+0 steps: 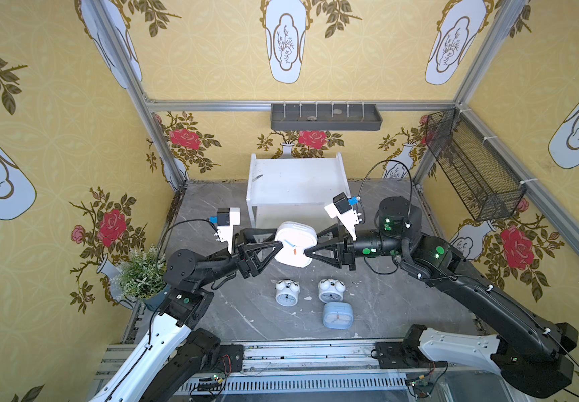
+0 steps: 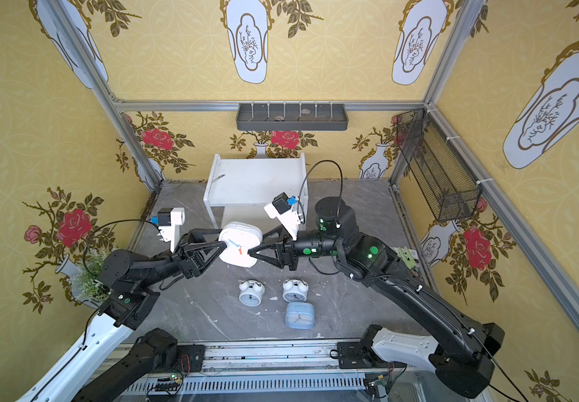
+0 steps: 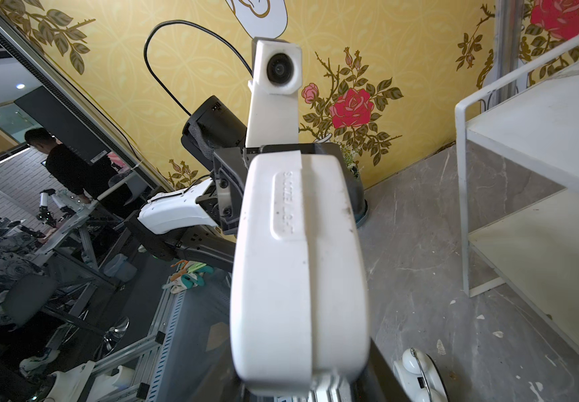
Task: Place the alarm clocks on the shelf by style
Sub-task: Pick up the alarm from the center of the board, then place the alarm on the shelf.
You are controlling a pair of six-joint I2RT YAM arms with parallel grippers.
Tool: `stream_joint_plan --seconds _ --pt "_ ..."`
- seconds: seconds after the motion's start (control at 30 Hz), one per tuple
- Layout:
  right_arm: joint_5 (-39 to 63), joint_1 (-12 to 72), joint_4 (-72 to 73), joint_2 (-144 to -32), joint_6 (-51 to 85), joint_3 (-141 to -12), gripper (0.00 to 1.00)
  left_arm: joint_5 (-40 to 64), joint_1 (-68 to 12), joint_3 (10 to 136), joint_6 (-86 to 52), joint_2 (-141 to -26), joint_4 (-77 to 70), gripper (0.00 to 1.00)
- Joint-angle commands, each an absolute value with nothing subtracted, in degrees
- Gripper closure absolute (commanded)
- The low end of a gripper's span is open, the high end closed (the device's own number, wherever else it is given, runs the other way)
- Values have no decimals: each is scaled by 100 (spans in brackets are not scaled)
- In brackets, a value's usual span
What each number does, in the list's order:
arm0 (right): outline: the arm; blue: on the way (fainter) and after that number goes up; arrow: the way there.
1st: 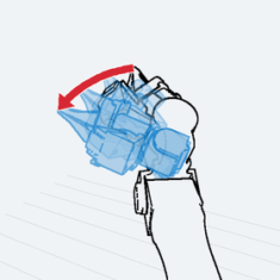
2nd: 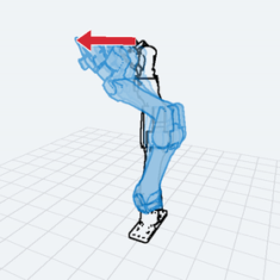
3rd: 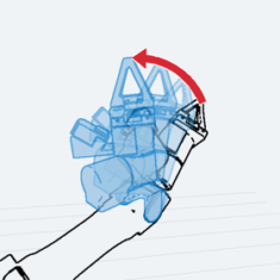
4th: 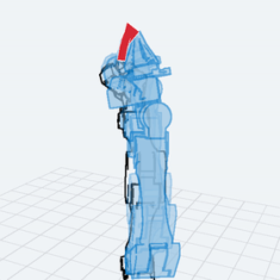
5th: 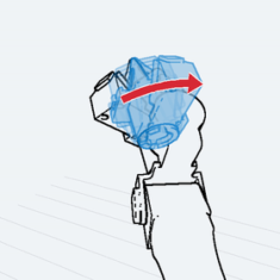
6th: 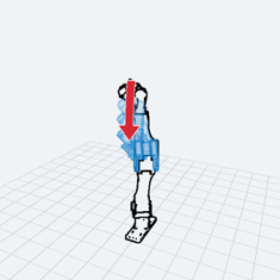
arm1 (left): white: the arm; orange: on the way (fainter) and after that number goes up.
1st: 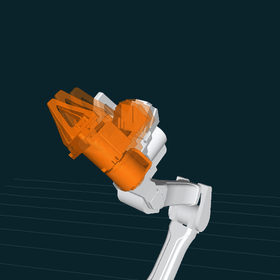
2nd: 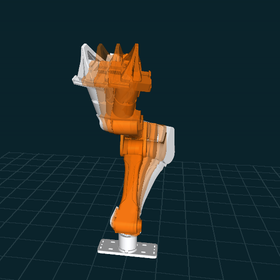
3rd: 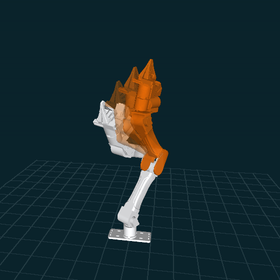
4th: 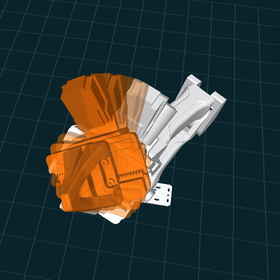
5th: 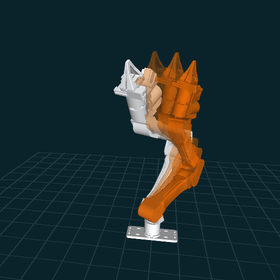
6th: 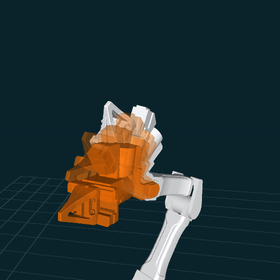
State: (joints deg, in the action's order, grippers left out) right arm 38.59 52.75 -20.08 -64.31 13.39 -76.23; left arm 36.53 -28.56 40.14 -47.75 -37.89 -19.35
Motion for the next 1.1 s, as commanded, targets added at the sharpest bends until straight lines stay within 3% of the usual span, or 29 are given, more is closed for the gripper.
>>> stream_joint_plan --seconds 0.0,0.17,0.23,0.47,0.63,1.07 --pt "3763 5099 -1998 -6670 932 -8043 64 1700 -2853 4392 -4178 -3512 -259 7" --pt "3969 4542 -2595 -7641 174 -9318 64 -1476 -2846 5213 -4641 -3437 2613 2" --pt "3930 4384 -3006 -8200 -306 -10021 64 -1932 -2836 5290 -4738 -3437 3222 2" --pt "3655 3938 -4234 -10067 -1535 -12453 64 -1914 -2819 4845 -5018 -3171 3750 4" --pt "4415 3424 -4644 -11191 -1678 -13931 64 -1750 -2804 4246 -5178 -2778 3776 4" --pt "4994 3443 -3999 -11659 -1679 -13730 62 -1082 -2804 3248 -5221 -2552 3012 7"
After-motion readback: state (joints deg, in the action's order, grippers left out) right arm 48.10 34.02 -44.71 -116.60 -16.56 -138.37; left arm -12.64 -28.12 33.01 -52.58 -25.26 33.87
